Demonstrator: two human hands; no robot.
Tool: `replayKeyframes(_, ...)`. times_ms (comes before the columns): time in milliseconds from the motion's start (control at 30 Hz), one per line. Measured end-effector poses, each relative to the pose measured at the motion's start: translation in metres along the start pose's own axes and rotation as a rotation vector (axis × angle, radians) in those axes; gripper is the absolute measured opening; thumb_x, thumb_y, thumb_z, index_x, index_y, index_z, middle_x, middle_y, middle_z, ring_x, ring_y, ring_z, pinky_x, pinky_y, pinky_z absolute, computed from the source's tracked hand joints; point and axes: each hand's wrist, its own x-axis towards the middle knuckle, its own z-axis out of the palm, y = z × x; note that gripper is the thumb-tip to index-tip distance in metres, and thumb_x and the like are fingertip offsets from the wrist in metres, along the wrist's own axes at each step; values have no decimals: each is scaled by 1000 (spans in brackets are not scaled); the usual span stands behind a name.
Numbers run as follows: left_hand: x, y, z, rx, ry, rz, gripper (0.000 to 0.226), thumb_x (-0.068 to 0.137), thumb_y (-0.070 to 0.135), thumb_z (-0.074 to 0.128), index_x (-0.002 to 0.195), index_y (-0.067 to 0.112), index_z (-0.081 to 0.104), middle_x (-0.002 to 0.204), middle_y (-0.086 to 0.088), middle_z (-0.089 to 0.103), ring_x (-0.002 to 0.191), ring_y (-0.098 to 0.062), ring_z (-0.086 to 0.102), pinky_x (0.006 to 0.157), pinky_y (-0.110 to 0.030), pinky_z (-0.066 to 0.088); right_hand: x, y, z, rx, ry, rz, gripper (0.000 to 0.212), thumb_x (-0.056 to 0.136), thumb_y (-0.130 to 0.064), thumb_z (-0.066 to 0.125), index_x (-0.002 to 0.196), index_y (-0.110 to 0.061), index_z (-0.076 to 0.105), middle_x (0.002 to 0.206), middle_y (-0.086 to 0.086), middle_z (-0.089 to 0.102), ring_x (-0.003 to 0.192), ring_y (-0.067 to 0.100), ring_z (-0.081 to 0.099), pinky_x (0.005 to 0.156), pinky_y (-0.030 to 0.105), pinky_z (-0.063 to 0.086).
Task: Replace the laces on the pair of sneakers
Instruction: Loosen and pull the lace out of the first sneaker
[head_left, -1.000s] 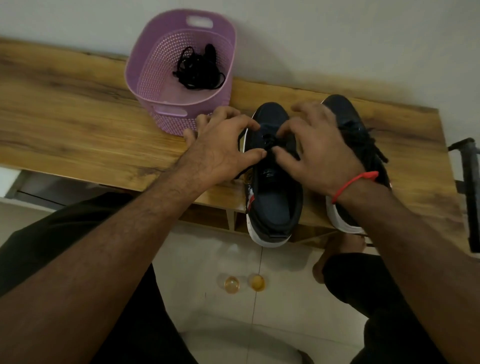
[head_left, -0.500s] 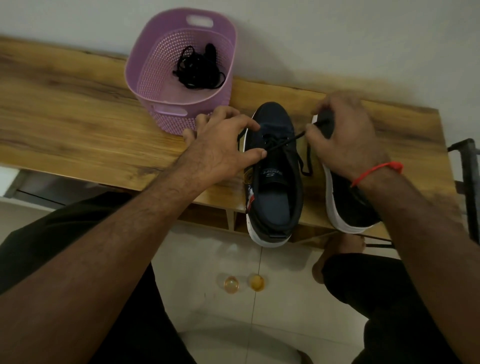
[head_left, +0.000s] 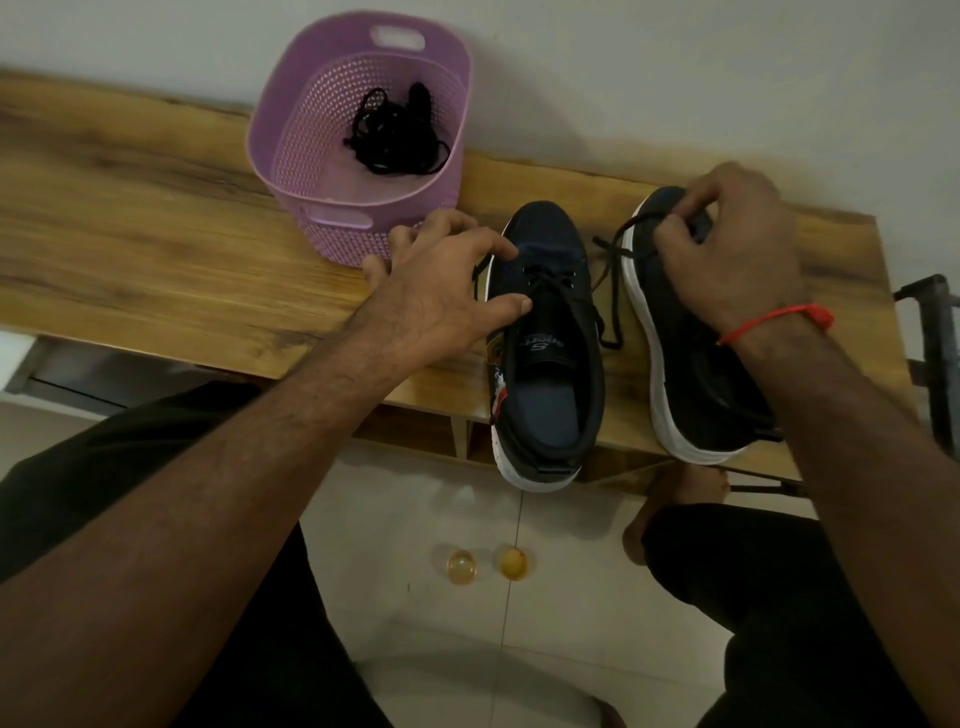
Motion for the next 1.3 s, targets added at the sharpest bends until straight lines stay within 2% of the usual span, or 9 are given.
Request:
replayKeyframes(100, 1, 0, 1, 2, 3, -1, 56, 81, 61, 71, 133, 47, 55, 147, 12, 37, 132, -23, 31, 93, -38, 19, -12, -8, 10, -30, -166, -87, 38, 87, -38, 61, 116, -14, 57, 122, 9, 52, 121, 30, 45, 101, 37, 37)
replayKeyframes(200, 0, 2, 4, 7, 19, 8, 55, 82, 58, 72, 133, 47, 55, 147, 12, 37, 130, -22, 32, 91, -37, 19, -29, -25, 28, -116, -359, -141, 62, 81, -54, 63, 132, -26, 45, 147, 8, 33, 140, 32, 24, 115, 47, 25)
replayKeyframes(333, 0, 1, 6, 10, 36, 10, 56, 83, 49, 72, 135, 49, 51, 148, 12, 36, 131, -22, 31, 92, -37, 18, -23, -22, 24, -137, -364, -148, 62, 76, -46, 65, 131, -27, 46, 149, 7, 31, 140, 34, 22, 116, 50, 26)
replayKeyframes(533, -2, -1, 5, 73, -1, -29, 64, 81, 42, 72, 139, 52, 45, 151, 11, 32, 134, -24, 29, 102, -44, 24, -12, -4, 6, -192, -526, -25, 51, 80, -45, 66, 127, -32, 50, 141, 5, 37, 133, 34, 28, 107, 44, 30)
replayKeyframes(667, -1, 0, 5, 22, -25, -27, 66, 81, 36, 74, 138, 54, 45, 150, 11, 31, 133, -23, 29, 102, -43, 23, -16, -2, 4, -105, -512, -37, 23, 87, -50, 63, 103, -34, 59, 115, 0, 50, 120, 28, 41, 96, 38, 31)
replayKeyframes(833, -7, 17, 15, -25, 38, 108, 52, 84, 19, 64, 120, 55, 55, 154, 9, 29, 130, -22, 27, 95, -38, 20, -31, -4, 1, -3, -420, -99, 19, 91, -50, 62, 88, -32, 60, 103, -1, 54, 106, 19, 44, 94, 34, 32)
replayKeyframes(967, -12, 32, 30, 136, 121, 210, 40, 91, 25, 60, 124, 46, 60, 159, 1, 26, 132, -30, 29, 99, -48, 28, -30, -6, -1, 34, -373, -177, 18, 89, -41, 65, 92, -25, 60, 108, 1, 58, 115, 21, 47, 107, 34, 30)
replayKeyframes(1067, -8, 39, 32, 213, 189, 187, 33, 91, 38, 65, 123, 41, 61, 158, 1, 28, 131, -30, 33, 97, -48, 31, -36, -11, 1, -6, -340, -206, 17, 90, -36, 64, 93, -19, 60, 122, 4, 56, 132, 24, 40, 117, 46, 24)
replayKeyframes(1300, -1, 46, 36, 360, 259, 171, 35, 83, 50, 73, 114, 34, 68, 155, 1, 35, 129, -33, 38, 92, -49, 33, -46, -18, 0, -259, -249, -228, 19, 91, -42, 55, 96, -24, 56, 134, -2, 51, 136, 28, 33, 108, 52, 26)
